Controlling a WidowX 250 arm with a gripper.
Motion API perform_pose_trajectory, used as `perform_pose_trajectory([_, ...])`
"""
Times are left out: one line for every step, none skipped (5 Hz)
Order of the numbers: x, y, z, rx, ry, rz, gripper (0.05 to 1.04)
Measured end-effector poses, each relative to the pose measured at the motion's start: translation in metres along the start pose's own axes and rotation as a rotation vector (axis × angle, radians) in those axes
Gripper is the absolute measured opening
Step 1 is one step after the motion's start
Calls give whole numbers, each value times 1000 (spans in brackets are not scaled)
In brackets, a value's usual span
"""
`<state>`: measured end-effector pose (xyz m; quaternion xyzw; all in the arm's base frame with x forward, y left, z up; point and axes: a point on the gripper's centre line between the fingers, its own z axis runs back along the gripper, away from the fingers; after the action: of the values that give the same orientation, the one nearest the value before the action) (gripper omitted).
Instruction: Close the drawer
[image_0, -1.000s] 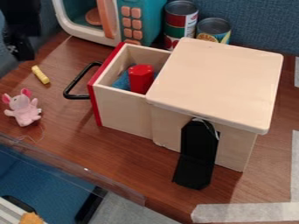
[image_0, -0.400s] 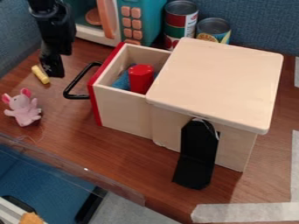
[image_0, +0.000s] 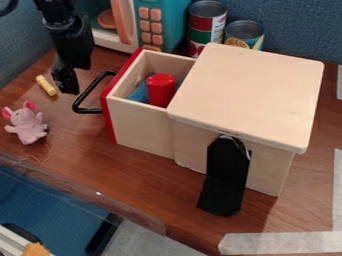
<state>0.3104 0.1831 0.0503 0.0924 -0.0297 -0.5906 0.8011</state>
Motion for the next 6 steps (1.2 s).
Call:
perform_pose_trajectory([-1, -2, -1, -71, -80, -35, 999])
perform_pose_trajectory([1, -6, -1, -95, -105, -45, 999])
perform_pose_trajectory([4, -12, -3, -111, -118, -61, 999])
perform_pose_trajectory([9, -21, -13, -118, -113, -74, 999])
perform_pose_trajectory([17, -33, -22, -140, -116, -93, 999])
perform_pose_trajectory([15, -53, -17, -150, -133, -107, 999])
